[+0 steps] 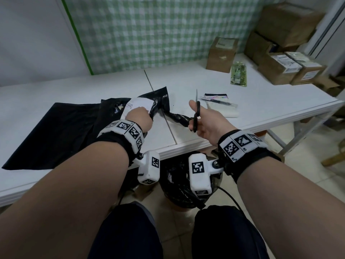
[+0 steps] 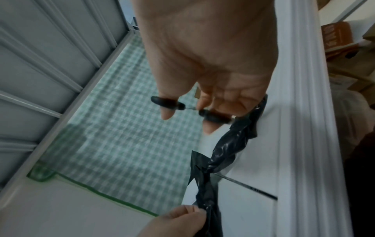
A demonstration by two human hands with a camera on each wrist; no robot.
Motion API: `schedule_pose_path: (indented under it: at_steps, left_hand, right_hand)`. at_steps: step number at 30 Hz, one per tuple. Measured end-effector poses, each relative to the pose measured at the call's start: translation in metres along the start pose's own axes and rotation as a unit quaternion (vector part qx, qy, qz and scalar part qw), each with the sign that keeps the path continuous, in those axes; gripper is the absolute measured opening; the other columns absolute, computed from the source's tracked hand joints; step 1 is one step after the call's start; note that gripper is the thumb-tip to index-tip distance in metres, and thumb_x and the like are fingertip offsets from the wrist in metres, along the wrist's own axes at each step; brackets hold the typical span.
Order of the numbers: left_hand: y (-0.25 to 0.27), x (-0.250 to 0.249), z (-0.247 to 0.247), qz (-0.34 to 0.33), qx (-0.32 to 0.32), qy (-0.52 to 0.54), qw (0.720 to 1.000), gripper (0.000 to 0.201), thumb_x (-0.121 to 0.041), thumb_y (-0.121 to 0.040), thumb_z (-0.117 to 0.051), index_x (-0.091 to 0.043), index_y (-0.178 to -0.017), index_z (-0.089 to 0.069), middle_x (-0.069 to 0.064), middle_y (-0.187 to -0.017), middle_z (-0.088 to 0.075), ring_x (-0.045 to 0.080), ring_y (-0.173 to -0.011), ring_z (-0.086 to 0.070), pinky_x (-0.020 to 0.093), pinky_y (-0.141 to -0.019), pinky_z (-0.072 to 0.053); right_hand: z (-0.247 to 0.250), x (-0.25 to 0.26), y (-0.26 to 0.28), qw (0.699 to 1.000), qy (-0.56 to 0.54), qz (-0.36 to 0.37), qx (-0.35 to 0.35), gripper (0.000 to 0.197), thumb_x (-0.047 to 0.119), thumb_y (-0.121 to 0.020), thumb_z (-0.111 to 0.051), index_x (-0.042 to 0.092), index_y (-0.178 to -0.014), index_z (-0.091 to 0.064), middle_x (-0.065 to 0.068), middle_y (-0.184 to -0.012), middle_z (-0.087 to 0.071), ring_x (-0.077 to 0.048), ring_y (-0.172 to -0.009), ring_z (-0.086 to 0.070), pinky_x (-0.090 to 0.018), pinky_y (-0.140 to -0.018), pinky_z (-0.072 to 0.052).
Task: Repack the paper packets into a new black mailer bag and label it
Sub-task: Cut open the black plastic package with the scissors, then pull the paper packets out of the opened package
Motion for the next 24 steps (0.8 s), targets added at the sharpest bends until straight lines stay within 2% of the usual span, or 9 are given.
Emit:
schedule_pose_path:
  at_steps: [2, 5, 7, 11, 14, 17, 20, 22, 24]
  left_hand:
    - [0.0, -0.001, -0.005, 0.001, 0.038, -0.027, 0.999, 0.037, -0.017, -0.093, -0.041, 0.005, -0.121, -0.053, 0.02, -0.124, -0.058, 0.034, -0.116, -0.053, 0.035, -0.094, -0.042]
    - [-0.003, -0.003, -0.008, -0.018, 0.083, -0.057, 0.995, 0.044, -0.026, -0.092, -0.043, 0.004, -0.123, -0.053, 0.019, -0.126, -0.058, 0.032, -0.117, -0.053, 0.036, -0.1, -0.043]
    - [-0.006, -0.005, -0.008, -0.025, 0.112, -0.074, 0.991, 0.041, -0.026, -0.091, -0.046, 0.0, -0.12, -0.056, 0.016, -0.125, -0.059, 0.03, -0.117, -0.053, 0.035, -0.101, -0.043]
    - [-0.018, -0.004, -0.007, -0.021, 0.155, -0.099, 0.983, 0.043, -0.034, -0.089, -0.052, -0.007, -0.122, -0.057, 0.011, -0.129, -0.056, 0.027, -0.12, -0.05, 0.038, -0.106, -0.039]
    - [-0.029, 0.002, -0.006, -0.013, 0.163, -0.082, 0.983, 0.051, -0.043, -0.089, -0.052, -0.009, -0.126, -0.055, 0.008, -0.132, -0.054, 0.026, -0.122, -0.049, 0.035, -0.105, -0.038]
    - [-0.032, -0.002, -0.011, -0.019, 0.168, -0.081, 0.982, 0.052, -0.045, -0.09, -0.048, -0.008, -0.126, -0.054, 0.01, -0.132, -0.053, 0.026, -0.12, -0.05, 0.031, -0.097, -0.039]
    - [-0.035, -0.009, -0.019, -0.023, 0.169, -0.088, 0.981, 0.038, -0.029, -0.093, -0.044, -0.002, -0.117, -0.056, 0.014, -0.124, -0.057, 0.028, -0.112, -0.054, 0.028, -0.081, -0.039]
    - [-0.036, -0.012, -0.021, -0.013, 0.171, -0.081, 0.982, 0.033, -0.02, -0.092, -0.043, -0.001, -0.116, -0.056, 0.014, -0.121, -0.058, 0.028, -0.104, -0.054, 0.025, -0.072, -0.038]
    - [-0.035, -0.011, -0.021, -0.001, 0.172, -0.063, 0.983, 0.026, -0.018, -0.089, -0.047, -0.002, -0.107, -0.058, 0.014, -0.111, -0.059, 0.025, -0.092, -0.052, 0.026, -0.067, -0.039]
  right_hand:
    - [0.006, 0.003, -0.008, 0.998, 0.018, 0.025, -0.057, 0.036, 0.047, -0.081, -0.067, 0.016, -0.074, -0.049, -0.006, -0.055, -0.058, -0.022, -0.058, -0.048, -0.024, -0.047, -0.03]
    - [0.009, 0.006, -0.024, 0.991, 0.045, 0.063, -0.107, 0.038, 0.039, -0.076, -0.074, 0.018, -0.066, -0.043, -0.001, -0.05, -0.063, -0.019, -0.052, -0.056, -0.026, -0.047, -0.036]
    - [0.006, 0.011, -0.034, 0.981, 0.104, 0.097, -0.129, 0.038, 0.036, -0.076, -0.074, 0.018, -0.063, -0.043, 0.002, -0.045, -0.061, -0.015, -0.05, -0.06, -0.029, -0.056, -0.047]
    - [-0.006, 0.027, -0.063, 0.951, 0.212, 0.148, -0.172, 0.035, 0.034, -0.072, -0.072, 0.021, -0.058, -0.042, -0.007, -0.086, -0.074, -0.027, -0.079, -0.07, -0.038, -0.076, -0.054]
    - [-0.018, 0.035, -0.088, 0.928, 0.299, 0.141, -0.171, 0.033, 0.032, -0.073, -0.07, 0.02, -0.06, -0.042, -0.01, -0.092, -0.073, -0.029, -0.089, -0.07, -0.037, -0.085, -0.055]
    - [-0.021, 0.038, -0.104, 0.888, 0.405, 0.126, -0.178, 0.021, 0.027, -0.08, -0.065, 0.013, -0.069, -0.054, -0.01, -0.091, -0.07, -0.029, -0.094, -0.067, -0.028, -0.08, -0.049]
    - [-0.022, 0.033, -0.121, 0.855, 0.48, 0.095, -0.173, 0.018, 0.021, -0.085, -0.06, 0.006, -0.093, -0.066, -0.009, -0.105, -0.07, -0.027, -0.1, -0.064, -0.024, -0.072, -0.042]
    - [-0.022, 0.031, -0.125, 0.834, 0.518, 0.083, -0.171, 0.02, 0.024, -0.089, -0.058, 0.005, -0.084, -0.059, -0.009, -0.11, -0.068, -0.024, -0.103, -0.064, -0.023, -0.071, -0.038]
    - [-0.02, 0.031, -0.127, 0.816, 0.546, 0.079, -0.174, 0.03, 0.027, -0.09, -0.057, 0.006, -0.07, -0.048, -0.01, -0.108, -0.068, -0.023, -0.103, -0.064, -0.024, -0.07, -0.037]
Point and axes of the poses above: each hand's wrist, its own y-axis away from the middle knuckle, its own z-axis out of the back of the hand, x = y × z, the point moved 3 cm from there along -y, towards the middle knuckle
